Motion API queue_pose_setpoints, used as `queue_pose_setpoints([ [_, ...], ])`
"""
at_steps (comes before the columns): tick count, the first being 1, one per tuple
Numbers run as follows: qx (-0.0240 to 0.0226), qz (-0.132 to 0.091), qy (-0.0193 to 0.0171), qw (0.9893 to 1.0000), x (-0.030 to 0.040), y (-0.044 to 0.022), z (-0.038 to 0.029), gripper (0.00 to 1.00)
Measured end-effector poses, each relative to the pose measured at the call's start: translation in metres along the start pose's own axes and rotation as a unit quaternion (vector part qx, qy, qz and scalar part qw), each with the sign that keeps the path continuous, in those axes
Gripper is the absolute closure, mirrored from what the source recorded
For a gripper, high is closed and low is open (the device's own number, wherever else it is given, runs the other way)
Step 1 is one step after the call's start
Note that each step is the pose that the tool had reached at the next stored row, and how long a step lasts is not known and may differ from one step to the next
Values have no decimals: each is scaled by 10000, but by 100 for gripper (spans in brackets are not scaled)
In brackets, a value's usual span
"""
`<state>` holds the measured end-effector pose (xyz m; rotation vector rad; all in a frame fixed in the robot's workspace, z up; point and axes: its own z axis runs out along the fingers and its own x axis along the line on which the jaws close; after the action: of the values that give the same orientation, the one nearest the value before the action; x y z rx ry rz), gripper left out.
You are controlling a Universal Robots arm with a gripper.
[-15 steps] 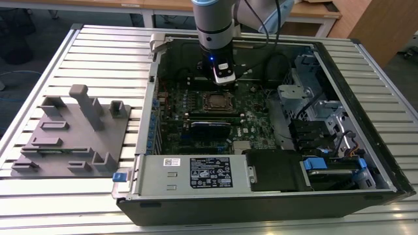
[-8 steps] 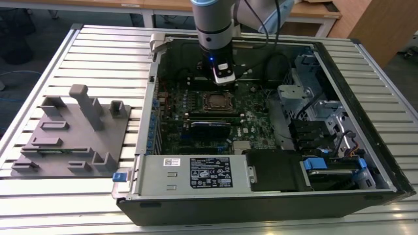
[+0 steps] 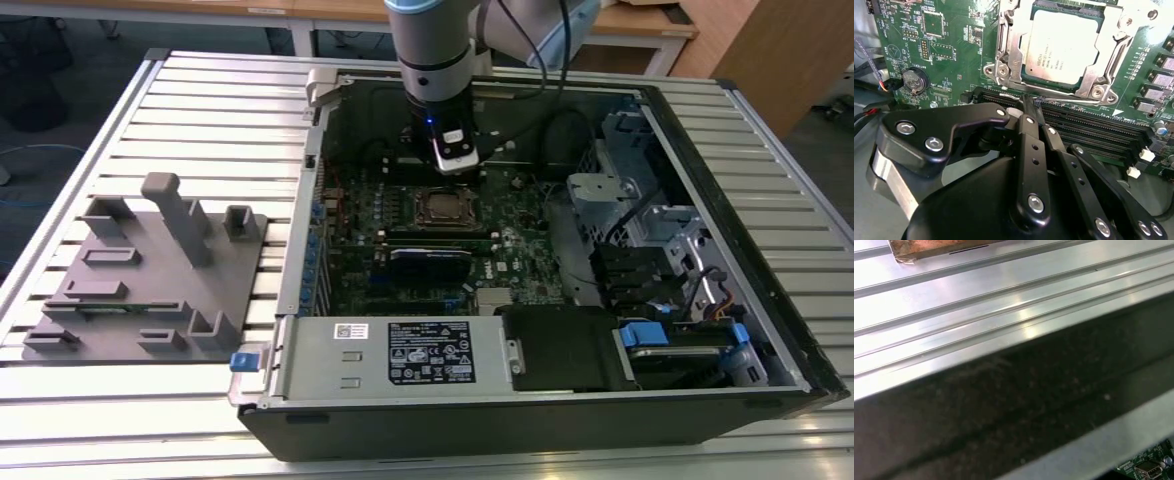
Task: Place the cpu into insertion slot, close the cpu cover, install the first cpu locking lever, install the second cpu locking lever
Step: 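Install the first cpu locking lever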
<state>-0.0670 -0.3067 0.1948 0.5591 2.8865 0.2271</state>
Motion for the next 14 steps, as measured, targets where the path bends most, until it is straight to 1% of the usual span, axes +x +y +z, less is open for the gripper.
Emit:
queue_pose_setpoints([
  [4, -1, 0, -1, 10000, 1, -2, 6, 89],
  [7, 9, -2, -4, 10000, 2, -2, 8, 89],
  [14, 15, -4, -7, 10000, 2, -2, 9, 89],
])
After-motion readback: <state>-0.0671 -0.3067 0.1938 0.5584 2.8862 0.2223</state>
